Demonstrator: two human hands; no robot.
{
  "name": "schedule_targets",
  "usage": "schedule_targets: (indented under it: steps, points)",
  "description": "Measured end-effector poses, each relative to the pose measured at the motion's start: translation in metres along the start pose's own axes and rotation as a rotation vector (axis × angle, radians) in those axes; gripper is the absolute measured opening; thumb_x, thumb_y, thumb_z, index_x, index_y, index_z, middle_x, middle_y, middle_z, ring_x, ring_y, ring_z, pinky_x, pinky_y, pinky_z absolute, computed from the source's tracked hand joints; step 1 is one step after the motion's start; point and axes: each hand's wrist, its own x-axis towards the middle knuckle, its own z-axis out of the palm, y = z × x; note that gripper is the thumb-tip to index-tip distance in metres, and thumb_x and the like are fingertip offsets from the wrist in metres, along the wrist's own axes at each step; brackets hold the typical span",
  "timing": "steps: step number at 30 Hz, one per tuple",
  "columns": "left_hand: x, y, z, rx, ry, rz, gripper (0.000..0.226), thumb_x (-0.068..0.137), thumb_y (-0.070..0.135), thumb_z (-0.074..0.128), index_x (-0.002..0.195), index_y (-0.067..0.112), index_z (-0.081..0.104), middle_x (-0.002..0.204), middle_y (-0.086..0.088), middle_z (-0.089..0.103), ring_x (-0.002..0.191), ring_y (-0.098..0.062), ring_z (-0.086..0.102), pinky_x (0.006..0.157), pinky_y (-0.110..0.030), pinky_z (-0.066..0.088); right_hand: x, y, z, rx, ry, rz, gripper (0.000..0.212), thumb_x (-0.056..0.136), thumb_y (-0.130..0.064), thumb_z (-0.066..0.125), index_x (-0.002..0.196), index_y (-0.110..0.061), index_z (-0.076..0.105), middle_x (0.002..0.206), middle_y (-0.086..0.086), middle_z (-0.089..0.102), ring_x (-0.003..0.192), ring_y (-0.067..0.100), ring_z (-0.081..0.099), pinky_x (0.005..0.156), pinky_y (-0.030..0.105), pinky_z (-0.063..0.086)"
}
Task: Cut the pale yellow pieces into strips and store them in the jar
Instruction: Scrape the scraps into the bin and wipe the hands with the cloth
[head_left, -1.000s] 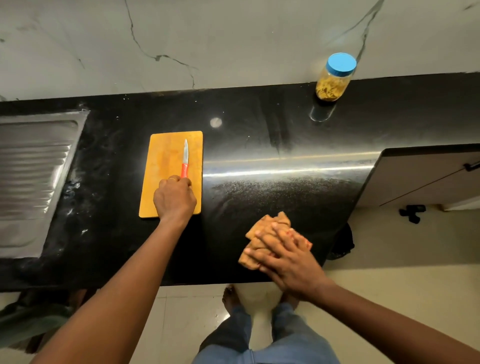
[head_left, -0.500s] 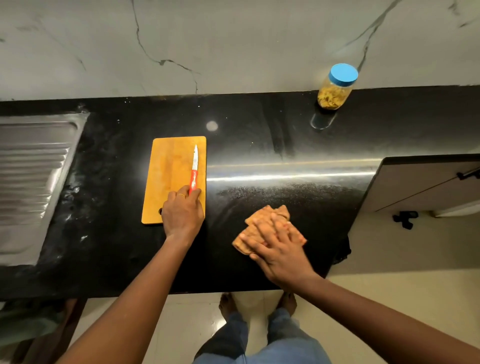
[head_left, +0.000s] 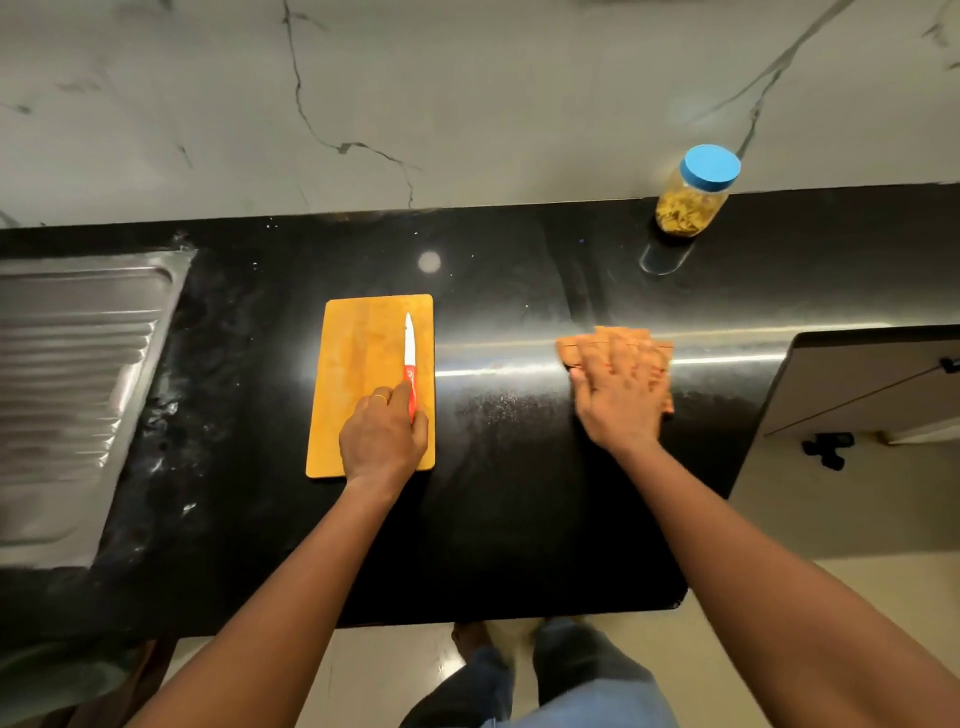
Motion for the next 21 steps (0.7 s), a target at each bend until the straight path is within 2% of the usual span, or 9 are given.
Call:
schedule_targets:
  steps: [4, 9, 13, 17, 19, 21]
  points:
    - [0.013, 0.009, 0.001, 0.015, -0.012, -0.061, 0.03, 0.092, 0.036, 0.057, 0.111, 0.014, 0.063, 0.089, -0.005, 0.062, 0.076, -0.024, 0.059, 0.057, -0.034, 0.048, 0.022, 0.04, -0.015, 0.002, 0.001, 0.094, 0.06, 0.091, -0.05, 0.026, 0.149, -0.041, 0.021, 0.161, 0.003, 0.014, 0.145, 0.041, 0.006, 0.112, 0.067, 0.008]
    - [0.019, 0.01, 0.005, 0.015, 0.015, -0.066, 0.03, 0.09, 0.038, 0.061, 0.107, 0.014, 0.063, 0.09, -0.006, 0.063, 0.074, -0.023, 0.059, 0.057, -0.033, 0.049, 0.057, 0.002, -0.012, 0.059, 0.018, 0.107, 0.06, 0.092, -0.043, 0.034, 0.151, -0.037, 0.022, 0.161, 0.007, 0.014, 0.144, 0.046, 0.0, 0.112, 0.068, 0.003]
    - [0.032, 0.014, 0.004, 0.07, 0.043, -0.116, 0.036, 0.087, 0.045, 0.062, 0.109, 0.016, 0.063, 0.096, -0.006, 0.062, 0.078, -0.023, 0.059, 0.057, -0.032, 0.048, 0.093, -0.055, -0.01, 0.095, 0.006, -0.035, 0.058, 0.09, -0.039, 0.036, 0.148, -0.037, 0.032, 0.161, 0.005, 0.016, 0.145, 0.044, 0.003, 0.112, 0.067, 0.003]
    - [0.056, 0.031, 0.0, 0.109, 0.025, -0.22, 0.046, 0.086, 0.051, 0.06, 0.114, 0.016, 0.052, 0.102, -0.006, 0.058, 0.088, -0.024, 0.056, 0.068, -0.035, 0.046, 0.101, -0.102, -0.003, 0.085, -0.007, -0.203, 0.058, 0.09, -0.039, 0.036, 0.148, -0.04, 0.03, 0.161, 0.003, 0.017, 0.146, 0.041, 0.003, 0.112, 0.065, 0.002]
    - [0.068, 0.038, -0.001, 0.097, 0.005, -0.289, 0.051, 0.086, 0.053, 0.059, 0.119, 0.015, 0.048, 0.109, -0.008, 0.057, 0.097, -0.028, 0.055, 0.075, -0.039, 0.045, 0.096, -0.108, -0.002, 0.099, -0.005, -0.325, 0.061, 0.088, -0.036, 0.038, 0.148, -0.04, 0.03, 0.16, 0.002, 0.021, 0.145, 0.042, 0.007, 0.112, 0.065, 0.006]
    - [0.078, 0.041, -0.001, 0.099, -0.013, -0.328, 0.055, 0.087, 0.056, 0.057, 0.12, 0.014, 0.046, 0.114, -0.01, 0.057, 0.102, -0.031, 0.054, 0.078, -0.042, 0.045, 0.092, -0.099, -0.004, 0.142, -0.005, -0.44, 0.063, 0.084, -0.032, 0.041, 0.147, -0.033, 0.034, 0.156, 0.002, 0.03, 0.144, 0.04, 0.017, 0.112, 0.063, 0.015]
